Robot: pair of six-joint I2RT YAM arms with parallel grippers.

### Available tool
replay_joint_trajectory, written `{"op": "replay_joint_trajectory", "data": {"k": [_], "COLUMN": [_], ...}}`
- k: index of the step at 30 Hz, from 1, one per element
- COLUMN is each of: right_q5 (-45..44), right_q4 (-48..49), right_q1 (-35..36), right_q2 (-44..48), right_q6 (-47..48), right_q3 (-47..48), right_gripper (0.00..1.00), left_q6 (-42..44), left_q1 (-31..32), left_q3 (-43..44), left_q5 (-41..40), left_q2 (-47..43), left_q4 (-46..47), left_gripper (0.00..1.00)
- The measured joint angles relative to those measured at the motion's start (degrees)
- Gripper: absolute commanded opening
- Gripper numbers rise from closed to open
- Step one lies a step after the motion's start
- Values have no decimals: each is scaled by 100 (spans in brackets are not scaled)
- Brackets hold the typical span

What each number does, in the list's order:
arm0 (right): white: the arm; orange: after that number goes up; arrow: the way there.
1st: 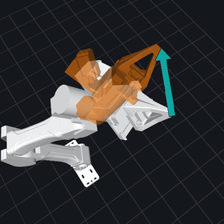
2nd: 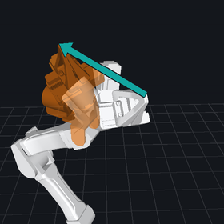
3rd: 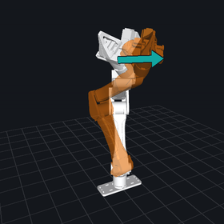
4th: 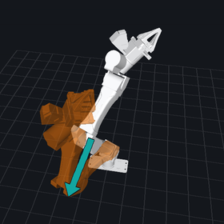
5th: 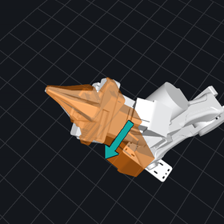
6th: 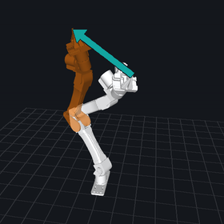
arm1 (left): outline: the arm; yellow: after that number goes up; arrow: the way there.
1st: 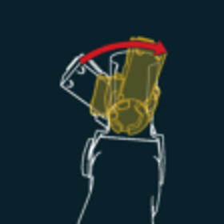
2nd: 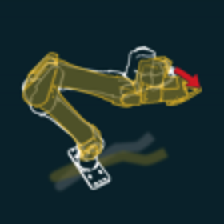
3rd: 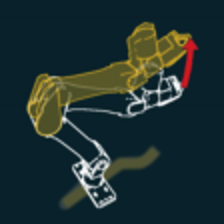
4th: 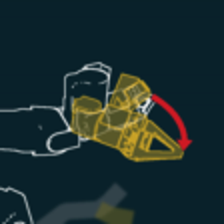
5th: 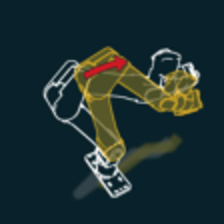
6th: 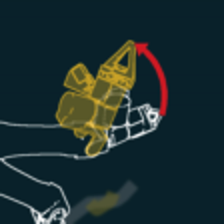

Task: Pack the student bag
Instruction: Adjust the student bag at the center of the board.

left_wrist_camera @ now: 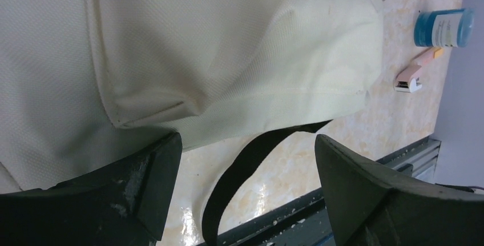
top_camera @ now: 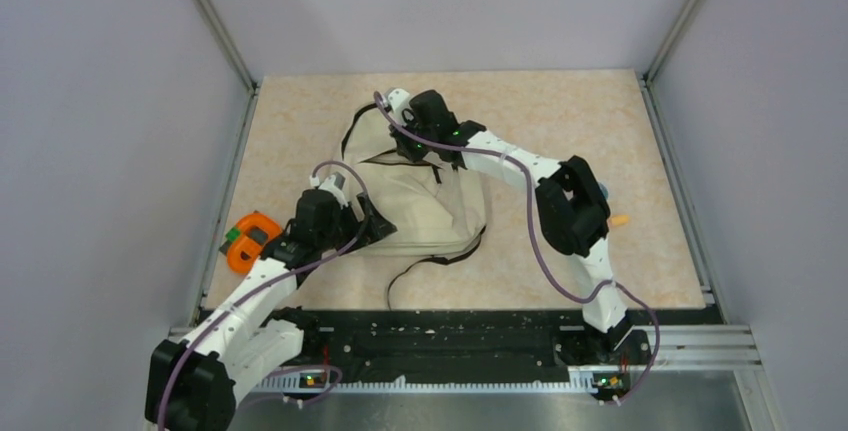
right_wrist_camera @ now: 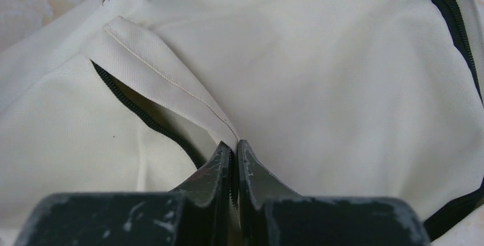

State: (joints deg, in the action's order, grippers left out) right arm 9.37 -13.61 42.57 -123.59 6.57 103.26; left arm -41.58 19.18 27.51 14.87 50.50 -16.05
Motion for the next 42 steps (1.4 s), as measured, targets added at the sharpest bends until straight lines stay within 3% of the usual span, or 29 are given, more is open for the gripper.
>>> {"op": "replay_joint_trajectory", "data": {"k": [4,11,19,23,29,37,42], "right_q5": [-199,-538,-240,229,413,179,74], "right_q4": [-107,-481,-439,-282,229,1010,1239], "right_q1": [2,-70,-299,-249,-92,-94,-94], "right_q2": [-4,256,1447,1849,2129,2352,2448], "right_q6": [28,-240,-1119,-1731,-2520,-3285,-3528], "right_q3": [0,-382,-1792,-2511,-3128,-3722,-3917], "right_gripper": [0,0,0,0,0,0,0], "left_q6": [149,636,1596,1967,2350,2686,2627], "left_q1": [-85,-518,-857,-896,-608,789,901], "left_q3": [0,577,2979,4024,3998,2841,2533], "left_q5": [-144,-365,-516,-531,-553,-595,-730], "left_q2": [356,1843,4046,4607,4218,3309,2994], "left_q4": [238,892,1272,1412,1432,868,590], "left_gripper": [91,90,84,82,82,80,77]}}
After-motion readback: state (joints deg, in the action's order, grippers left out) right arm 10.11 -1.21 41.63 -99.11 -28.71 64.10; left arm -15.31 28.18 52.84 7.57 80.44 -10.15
